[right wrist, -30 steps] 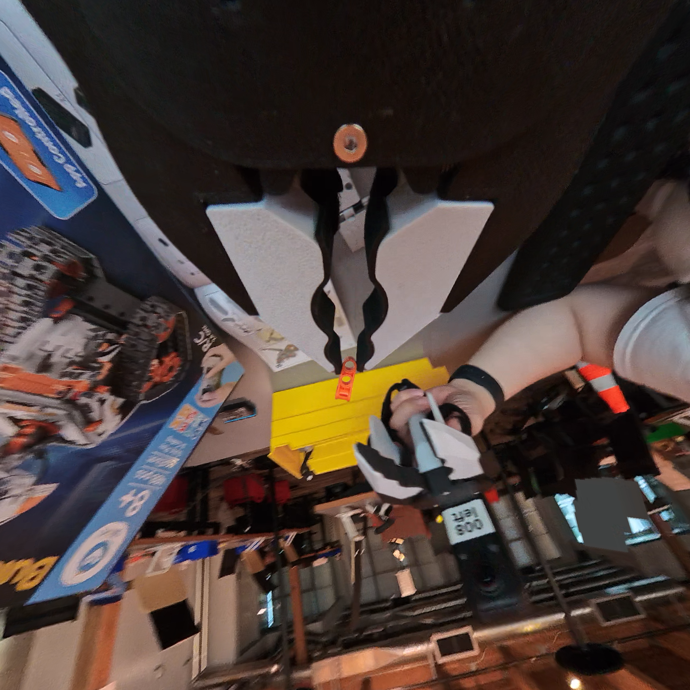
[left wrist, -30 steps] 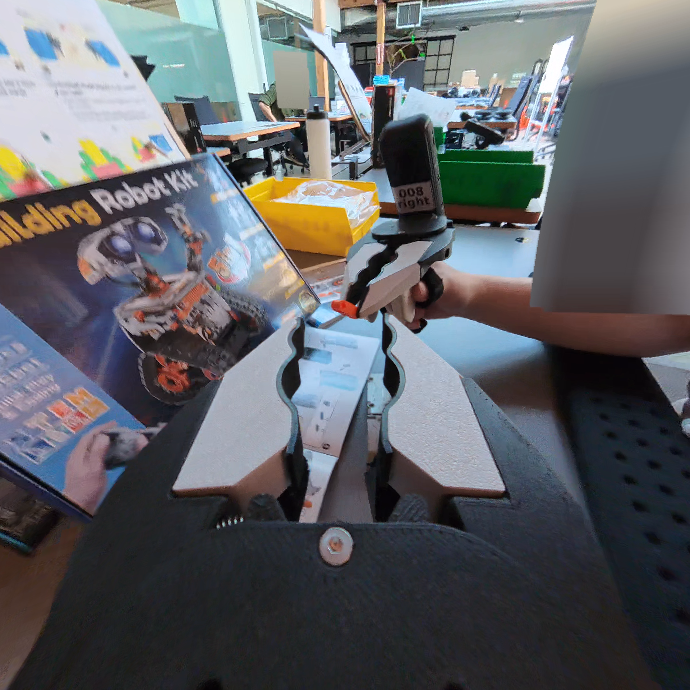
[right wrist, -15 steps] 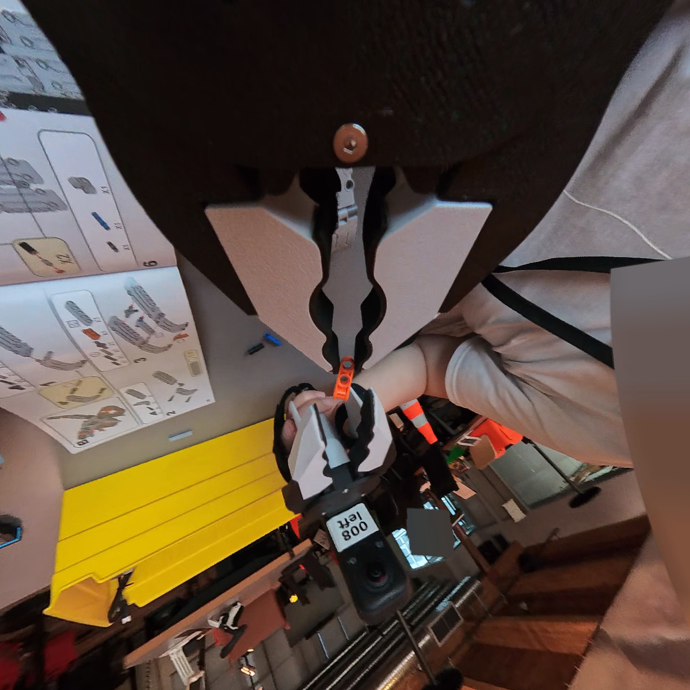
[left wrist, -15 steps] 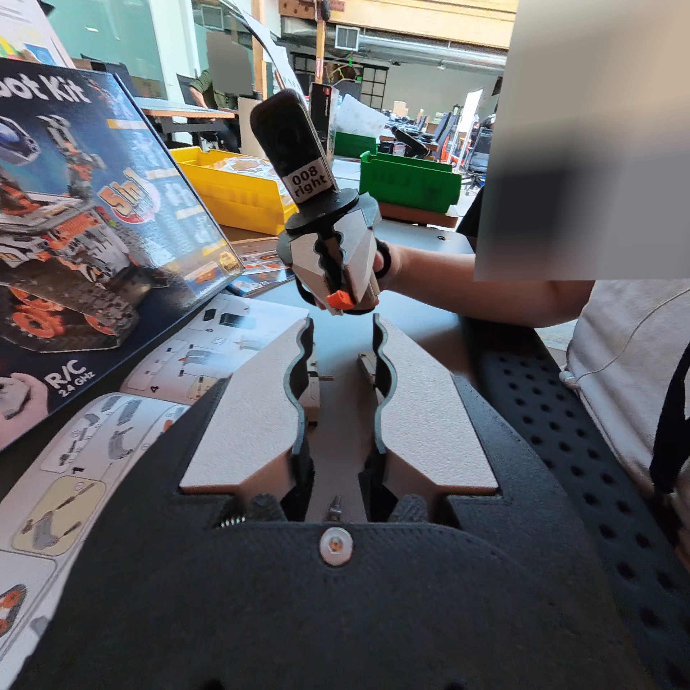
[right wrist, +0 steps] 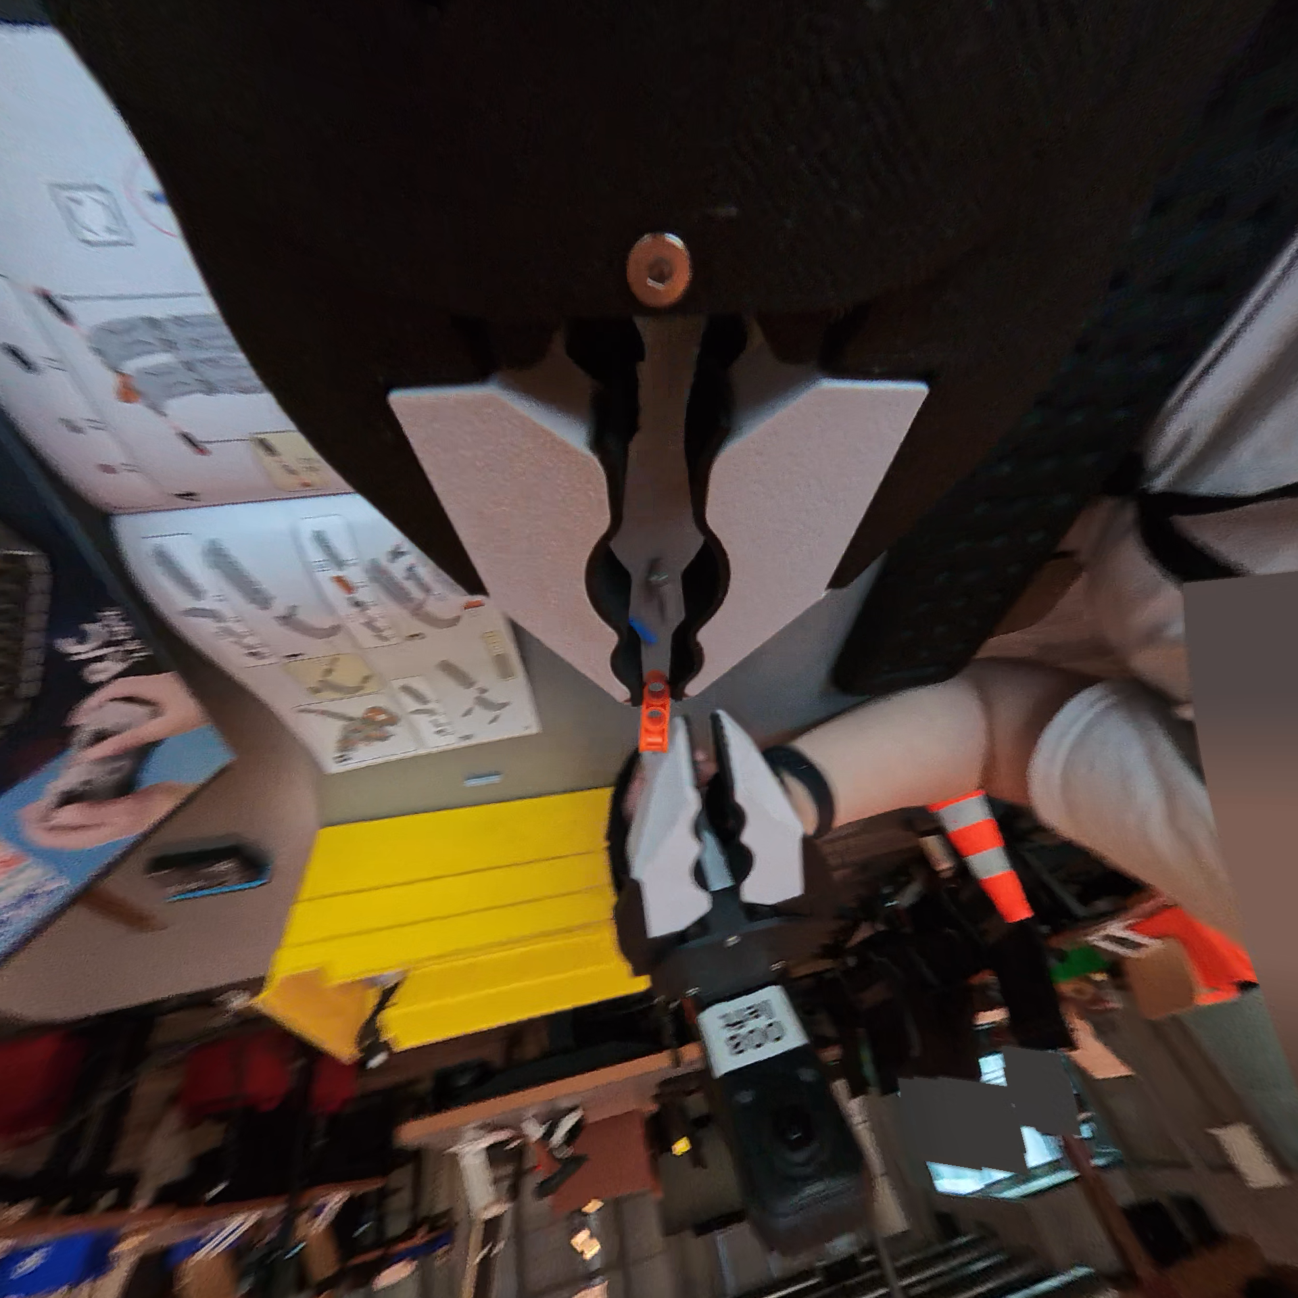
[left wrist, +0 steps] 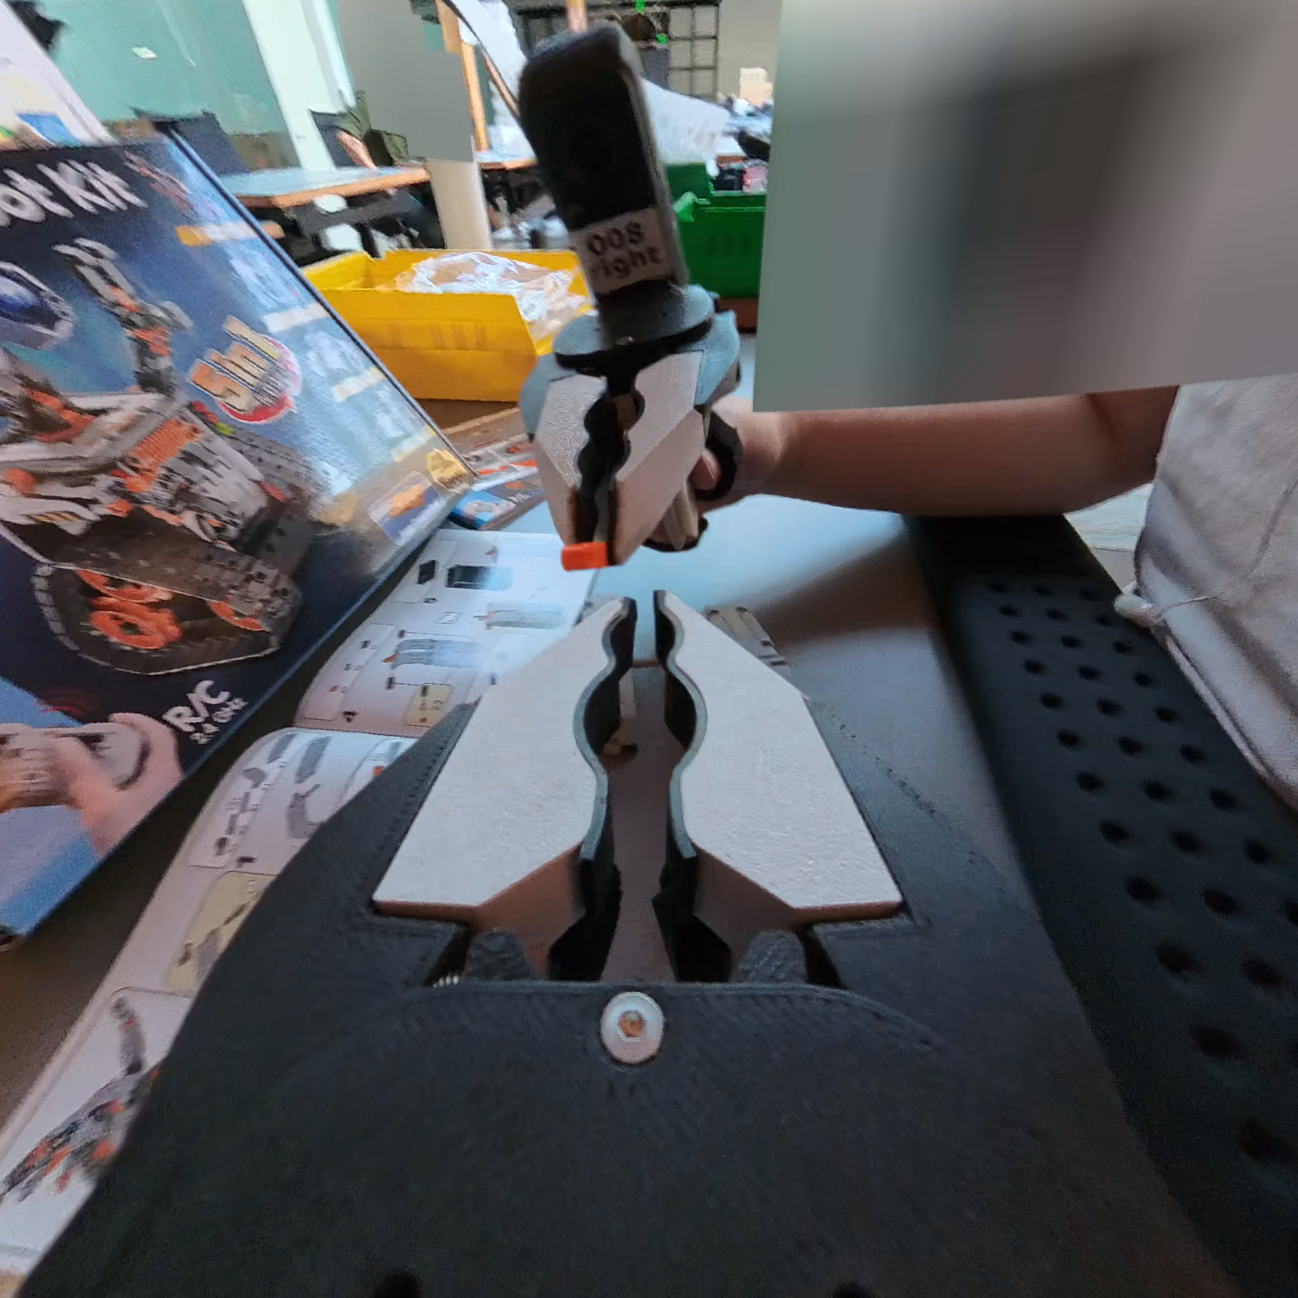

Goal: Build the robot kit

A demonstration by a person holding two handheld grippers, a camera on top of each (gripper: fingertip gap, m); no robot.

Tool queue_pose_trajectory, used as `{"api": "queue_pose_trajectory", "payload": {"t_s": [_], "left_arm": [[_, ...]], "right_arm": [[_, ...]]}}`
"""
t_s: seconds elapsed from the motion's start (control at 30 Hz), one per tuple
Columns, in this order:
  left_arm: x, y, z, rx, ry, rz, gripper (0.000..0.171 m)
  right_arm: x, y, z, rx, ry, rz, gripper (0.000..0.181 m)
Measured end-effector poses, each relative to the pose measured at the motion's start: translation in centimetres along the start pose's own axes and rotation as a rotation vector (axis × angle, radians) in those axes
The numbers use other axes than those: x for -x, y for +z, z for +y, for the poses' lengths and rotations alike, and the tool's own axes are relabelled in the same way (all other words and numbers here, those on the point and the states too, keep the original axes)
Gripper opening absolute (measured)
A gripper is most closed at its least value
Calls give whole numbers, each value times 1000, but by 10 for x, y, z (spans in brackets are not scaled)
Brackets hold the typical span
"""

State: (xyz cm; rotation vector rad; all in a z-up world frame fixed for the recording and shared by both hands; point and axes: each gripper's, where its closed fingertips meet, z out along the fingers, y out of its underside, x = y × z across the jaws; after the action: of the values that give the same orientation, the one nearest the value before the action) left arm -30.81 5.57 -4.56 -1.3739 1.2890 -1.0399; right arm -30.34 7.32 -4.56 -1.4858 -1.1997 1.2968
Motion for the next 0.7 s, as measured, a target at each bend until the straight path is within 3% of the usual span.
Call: {"api": "queue_pose_trajectory", "payload": {"t_s": [0.17, 0.3, 0.47, 0.6, 0.7], "left_arm": [[27, -21, -28, -136, 8, -206, 11], [41, -39, -46, -285, -75, -267, 17], [53, -50, -48, -397, -234, -232, 24], [54, -40, -41, -393, -332, -176, 34], [48, -28, -37, -385, -382, -124, 36]], "right_arm": [[-29, -25, -39, -232, -73, 271, 7], [-39, -34, -47, -318, -70, 400, 7], [-36, -23, -43, -297, -82, 423, 7], [-28, -11, -42, -272, -118, 428, 6], [-26, -3, -37, -188, -248, 509, 6]]}}
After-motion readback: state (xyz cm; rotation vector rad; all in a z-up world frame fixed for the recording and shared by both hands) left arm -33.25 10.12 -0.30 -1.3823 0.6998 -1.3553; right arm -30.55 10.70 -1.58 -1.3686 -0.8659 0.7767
